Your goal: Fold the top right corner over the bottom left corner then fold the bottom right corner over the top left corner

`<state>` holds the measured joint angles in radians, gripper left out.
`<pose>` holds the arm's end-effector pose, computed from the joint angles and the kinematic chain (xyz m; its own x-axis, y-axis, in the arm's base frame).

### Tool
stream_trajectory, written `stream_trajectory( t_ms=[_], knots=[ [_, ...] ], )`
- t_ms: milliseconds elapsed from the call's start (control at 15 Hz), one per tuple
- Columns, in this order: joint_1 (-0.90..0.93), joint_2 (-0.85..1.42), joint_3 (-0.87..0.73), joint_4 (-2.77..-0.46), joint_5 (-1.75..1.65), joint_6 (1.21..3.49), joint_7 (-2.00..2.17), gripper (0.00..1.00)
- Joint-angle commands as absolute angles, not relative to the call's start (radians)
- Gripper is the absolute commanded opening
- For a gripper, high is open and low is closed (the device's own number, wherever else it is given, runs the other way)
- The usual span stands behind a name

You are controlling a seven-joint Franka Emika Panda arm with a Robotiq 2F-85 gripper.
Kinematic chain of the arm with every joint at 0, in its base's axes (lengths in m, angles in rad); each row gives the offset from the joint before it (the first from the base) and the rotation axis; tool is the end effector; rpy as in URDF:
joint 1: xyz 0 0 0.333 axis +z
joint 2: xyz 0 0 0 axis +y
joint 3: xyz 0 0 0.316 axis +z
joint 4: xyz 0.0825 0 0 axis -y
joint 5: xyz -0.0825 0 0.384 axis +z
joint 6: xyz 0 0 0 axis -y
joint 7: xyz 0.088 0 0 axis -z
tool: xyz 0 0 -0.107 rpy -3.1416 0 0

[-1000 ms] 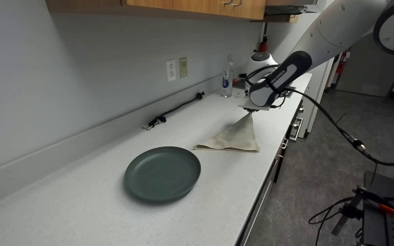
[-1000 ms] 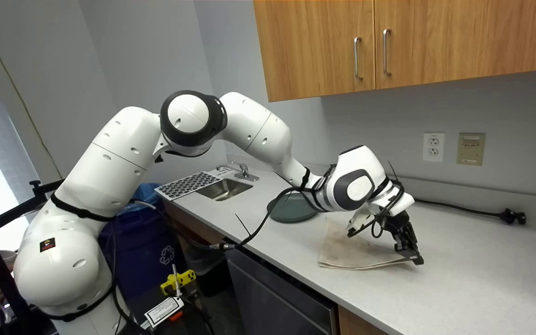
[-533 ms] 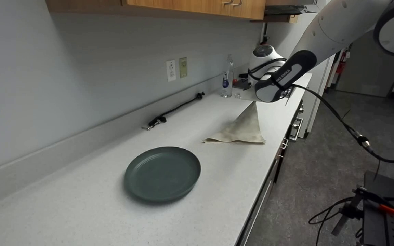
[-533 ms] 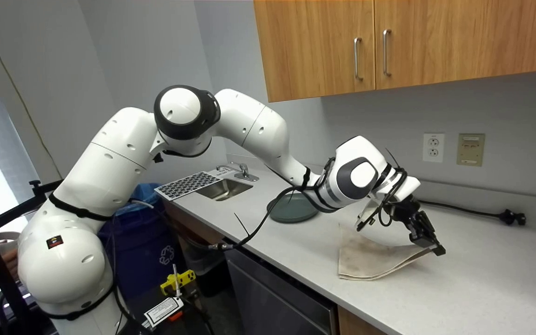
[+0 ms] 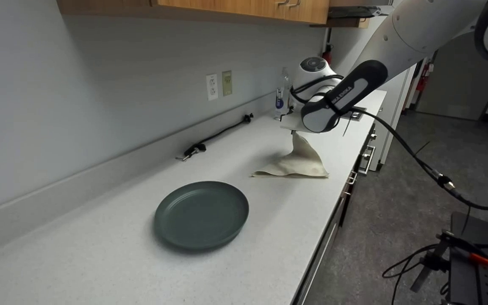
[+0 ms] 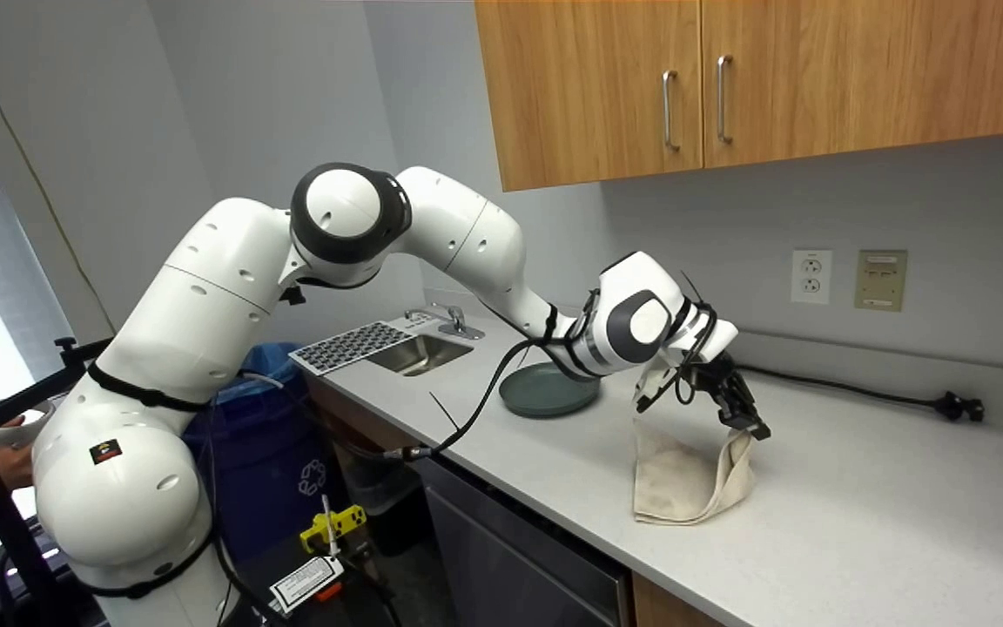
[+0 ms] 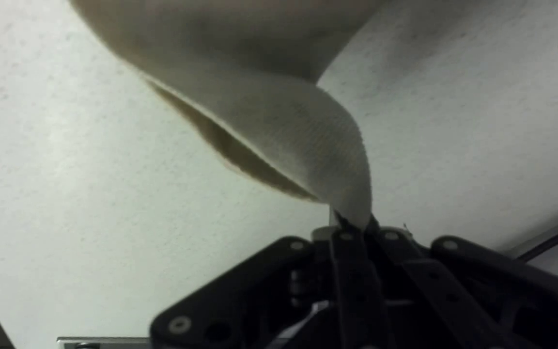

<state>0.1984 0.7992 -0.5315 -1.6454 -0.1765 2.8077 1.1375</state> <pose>0.7044 -0.1636 0.2402 0.3555 -0.7451 0.5644 -0.8679 -0.4873 -0.0966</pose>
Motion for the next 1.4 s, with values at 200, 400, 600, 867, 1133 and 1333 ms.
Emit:
stream_trajectory(
  t_ms=[200,400,600,867,1133,1333],
  knots=[
    [0.117,0.728,-0.347,-1.645,-0.091,2.786,1.052,0.01],
    [0.073,0.723,-0.275,-1.642,-0.036,2.761,1.002,0.01],
    [0.030,0.720,-0.199,-1.641,0.028,2.733,0.936,0.01],
    [0.018,0.716,-0.155,-1.644,0.072,2.703,0.885,0.01],
    [0.025,0.712,-0.135,-1.641,0.090,2.691,0.849,0.01],
    [0.023,0.718,-0.119,-1.634,0.096,2.679,0.831,0.01]
  ],
)
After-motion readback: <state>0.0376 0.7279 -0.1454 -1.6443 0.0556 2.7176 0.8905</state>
